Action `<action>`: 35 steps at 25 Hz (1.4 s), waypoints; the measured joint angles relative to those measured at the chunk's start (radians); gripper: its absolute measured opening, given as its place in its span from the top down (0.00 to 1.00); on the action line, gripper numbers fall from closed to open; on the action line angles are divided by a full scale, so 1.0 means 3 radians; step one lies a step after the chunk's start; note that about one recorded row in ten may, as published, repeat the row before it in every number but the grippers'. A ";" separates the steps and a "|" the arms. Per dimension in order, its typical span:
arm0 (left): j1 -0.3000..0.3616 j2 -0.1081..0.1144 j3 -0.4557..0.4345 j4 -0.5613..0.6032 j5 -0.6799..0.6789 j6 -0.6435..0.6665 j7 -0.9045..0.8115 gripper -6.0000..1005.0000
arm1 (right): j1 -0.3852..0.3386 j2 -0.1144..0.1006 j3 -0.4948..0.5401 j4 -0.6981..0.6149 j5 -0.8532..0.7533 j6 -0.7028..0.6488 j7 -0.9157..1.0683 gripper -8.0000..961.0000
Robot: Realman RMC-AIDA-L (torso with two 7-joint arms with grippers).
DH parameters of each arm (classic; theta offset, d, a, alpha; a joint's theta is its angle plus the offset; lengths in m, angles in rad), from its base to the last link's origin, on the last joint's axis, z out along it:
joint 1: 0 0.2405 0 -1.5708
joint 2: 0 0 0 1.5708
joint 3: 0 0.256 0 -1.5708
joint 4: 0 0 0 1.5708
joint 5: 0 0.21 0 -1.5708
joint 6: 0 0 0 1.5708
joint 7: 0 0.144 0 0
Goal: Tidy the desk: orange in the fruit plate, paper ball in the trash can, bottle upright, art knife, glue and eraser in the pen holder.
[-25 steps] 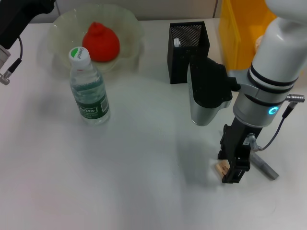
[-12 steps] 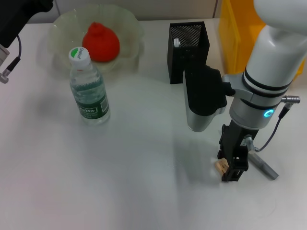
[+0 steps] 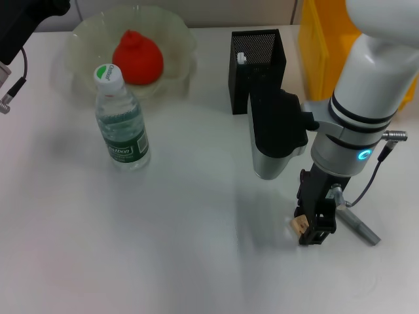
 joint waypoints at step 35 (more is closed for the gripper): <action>0.0035 0.0010 -0.0099 0.0020 -0.0011 0.0016 0.0162 0.48 | -0.0613 -0.0031 0.2911 0.0526 0.1883 0.1375 -0.1580 0.52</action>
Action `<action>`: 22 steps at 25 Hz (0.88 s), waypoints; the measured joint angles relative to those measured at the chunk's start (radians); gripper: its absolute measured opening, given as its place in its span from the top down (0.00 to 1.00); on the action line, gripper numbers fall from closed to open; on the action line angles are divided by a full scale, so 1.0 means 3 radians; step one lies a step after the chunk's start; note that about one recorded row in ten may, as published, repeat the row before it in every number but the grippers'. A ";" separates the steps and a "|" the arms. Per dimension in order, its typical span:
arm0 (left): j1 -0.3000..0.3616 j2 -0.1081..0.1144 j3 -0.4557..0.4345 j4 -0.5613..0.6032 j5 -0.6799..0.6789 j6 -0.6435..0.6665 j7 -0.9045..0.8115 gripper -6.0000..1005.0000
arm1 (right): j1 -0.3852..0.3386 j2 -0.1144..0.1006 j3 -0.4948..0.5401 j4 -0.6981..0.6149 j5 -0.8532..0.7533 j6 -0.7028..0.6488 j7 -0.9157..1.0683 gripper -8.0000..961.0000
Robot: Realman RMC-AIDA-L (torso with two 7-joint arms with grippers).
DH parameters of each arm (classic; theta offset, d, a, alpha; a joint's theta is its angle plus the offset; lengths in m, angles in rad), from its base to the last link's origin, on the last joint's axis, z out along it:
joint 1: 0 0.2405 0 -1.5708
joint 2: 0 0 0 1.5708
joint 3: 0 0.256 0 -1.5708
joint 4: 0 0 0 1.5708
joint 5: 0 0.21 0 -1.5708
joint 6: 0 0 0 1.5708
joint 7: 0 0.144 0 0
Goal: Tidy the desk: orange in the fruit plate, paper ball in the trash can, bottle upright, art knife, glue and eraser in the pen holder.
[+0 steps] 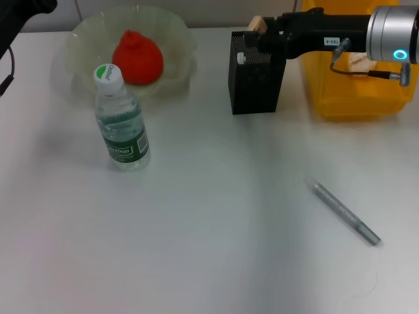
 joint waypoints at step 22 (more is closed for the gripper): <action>0.0014 0.0002 -0.0112 0.0018 0.0001 0.0024 -0.0010 0.48 | -0.0052 -0.0010 -0.0081 0.0187 0.0026 0.0428 -0.0170 0.50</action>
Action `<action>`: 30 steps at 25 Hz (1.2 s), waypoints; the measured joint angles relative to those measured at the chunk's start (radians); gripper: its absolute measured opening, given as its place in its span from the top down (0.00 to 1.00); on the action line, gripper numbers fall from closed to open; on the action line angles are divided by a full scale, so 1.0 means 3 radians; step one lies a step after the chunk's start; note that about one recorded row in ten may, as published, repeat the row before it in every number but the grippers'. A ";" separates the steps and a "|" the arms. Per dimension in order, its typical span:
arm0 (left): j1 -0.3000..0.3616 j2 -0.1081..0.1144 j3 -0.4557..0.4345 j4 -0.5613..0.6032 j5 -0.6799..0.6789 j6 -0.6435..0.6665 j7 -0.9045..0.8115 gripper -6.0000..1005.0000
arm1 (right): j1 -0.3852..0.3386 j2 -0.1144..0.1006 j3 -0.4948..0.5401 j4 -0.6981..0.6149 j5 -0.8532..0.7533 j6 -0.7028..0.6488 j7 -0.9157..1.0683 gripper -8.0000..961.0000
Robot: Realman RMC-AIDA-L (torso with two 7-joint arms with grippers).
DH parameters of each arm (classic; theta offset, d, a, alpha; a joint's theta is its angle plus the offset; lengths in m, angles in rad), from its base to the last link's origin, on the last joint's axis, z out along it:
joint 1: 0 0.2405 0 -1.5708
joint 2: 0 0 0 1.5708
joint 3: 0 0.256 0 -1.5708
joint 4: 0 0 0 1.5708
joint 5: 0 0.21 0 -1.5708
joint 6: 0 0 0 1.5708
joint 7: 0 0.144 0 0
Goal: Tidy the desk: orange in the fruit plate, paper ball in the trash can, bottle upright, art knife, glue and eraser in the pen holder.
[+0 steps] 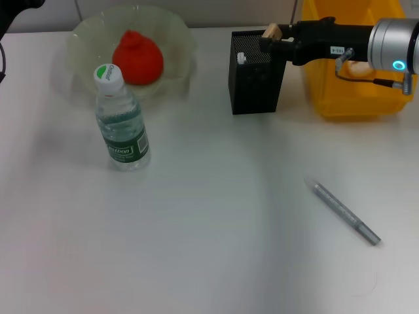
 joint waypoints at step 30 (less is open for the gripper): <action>0.0045 -0.0014 0.0027 -0.0080 0.0002 0.0114 -0.0019 0.48 | -0.0351 -0.0011 -0.0716 -0.2044 -0.1177 -0.1742 0.2799 0.37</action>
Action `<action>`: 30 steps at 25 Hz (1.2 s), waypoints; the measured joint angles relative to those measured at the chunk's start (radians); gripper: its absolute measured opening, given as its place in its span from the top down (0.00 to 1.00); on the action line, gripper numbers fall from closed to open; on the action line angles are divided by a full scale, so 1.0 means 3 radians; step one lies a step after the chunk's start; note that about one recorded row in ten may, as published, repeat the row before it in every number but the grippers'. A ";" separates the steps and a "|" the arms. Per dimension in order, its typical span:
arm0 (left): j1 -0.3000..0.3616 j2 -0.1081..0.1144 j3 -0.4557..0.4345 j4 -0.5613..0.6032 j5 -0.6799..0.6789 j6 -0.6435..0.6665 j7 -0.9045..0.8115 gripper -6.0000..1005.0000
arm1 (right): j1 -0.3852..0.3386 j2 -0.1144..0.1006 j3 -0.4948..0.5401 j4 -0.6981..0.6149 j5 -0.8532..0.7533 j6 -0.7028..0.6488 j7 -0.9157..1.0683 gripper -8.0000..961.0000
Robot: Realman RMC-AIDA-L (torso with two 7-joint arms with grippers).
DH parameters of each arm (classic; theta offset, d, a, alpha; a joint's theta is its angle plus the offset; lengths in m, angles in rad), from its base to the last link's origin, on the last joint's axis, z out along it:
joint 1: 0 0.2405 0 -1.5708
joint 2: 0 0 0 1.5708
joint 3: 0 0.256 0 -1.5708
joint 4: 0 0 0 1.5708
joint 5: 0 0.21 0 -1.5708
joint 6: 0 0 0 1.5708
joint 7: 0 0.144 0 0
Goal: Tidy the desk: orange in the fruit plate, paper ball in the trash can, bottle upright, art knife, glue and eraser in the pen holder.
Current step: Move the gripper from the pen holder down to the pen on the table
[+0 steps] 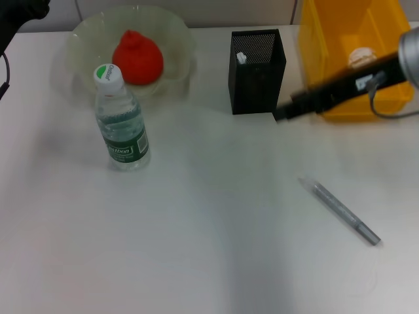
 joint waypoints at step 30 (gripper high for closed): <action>-0.0010 0.0011 -0.0031 0.0019 -0.0002 -0.0121 0.0040 0.48 | 0.0653 0.0035 -0.1262 0.0955 -0.1287 0.0213 0.0990 0.40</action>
